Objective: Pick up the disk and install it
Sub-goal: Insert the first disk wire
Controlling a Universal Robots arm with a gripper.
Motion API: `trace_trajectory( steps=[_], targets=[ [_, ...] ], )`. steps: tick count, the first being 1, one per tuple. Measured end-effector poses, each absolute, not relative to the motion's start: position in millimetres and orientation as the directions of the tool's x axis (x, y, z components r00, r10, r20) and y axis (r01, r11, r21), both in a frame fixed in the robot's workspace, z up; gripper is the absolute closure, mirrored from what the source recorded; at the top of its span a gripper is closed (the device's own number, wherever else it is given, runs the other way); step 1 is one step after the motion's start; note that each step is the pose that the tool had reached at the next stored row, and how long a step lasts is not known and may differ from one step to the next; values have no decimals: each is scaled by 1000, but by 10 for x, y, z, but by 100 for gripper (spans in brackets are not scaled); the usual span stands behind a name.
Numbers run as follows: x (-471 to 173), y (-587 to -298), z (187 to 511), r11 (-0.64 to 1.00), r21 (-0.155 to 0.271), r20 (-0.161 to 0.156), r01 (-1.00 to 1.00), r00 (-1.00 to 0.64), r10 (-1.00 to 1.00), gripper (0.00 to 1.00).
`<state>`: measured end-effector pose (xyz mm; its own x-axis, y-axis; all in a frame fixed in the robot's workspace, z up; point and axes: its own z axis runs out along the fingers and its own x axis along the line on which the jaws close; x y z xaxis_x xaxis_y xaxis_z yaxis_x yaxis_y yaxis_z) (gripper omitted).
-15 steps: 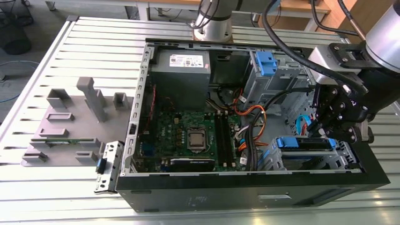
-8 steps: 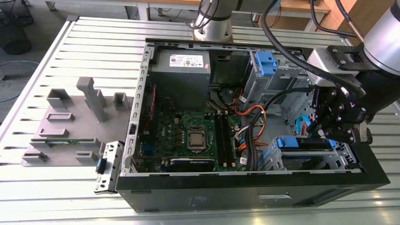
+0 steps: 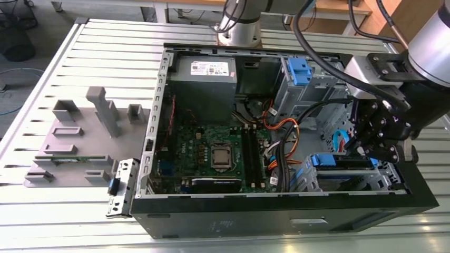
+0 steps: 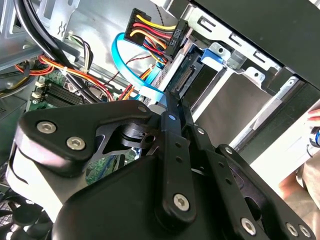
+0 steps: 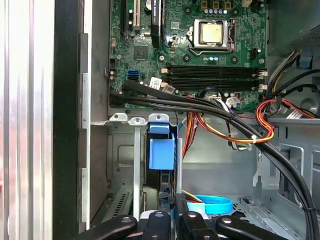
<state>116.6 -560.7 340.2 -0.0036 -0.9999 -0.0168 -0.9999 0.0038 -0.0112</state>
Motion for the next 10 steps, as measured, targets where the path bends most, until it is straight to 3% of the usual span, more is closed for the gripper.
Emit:
trace_trajectory(
  steps=[10],
  targets=[
    [1164,-5609,3381,4,-11,-17,-1000,-4,-1000,84]
  ],
)
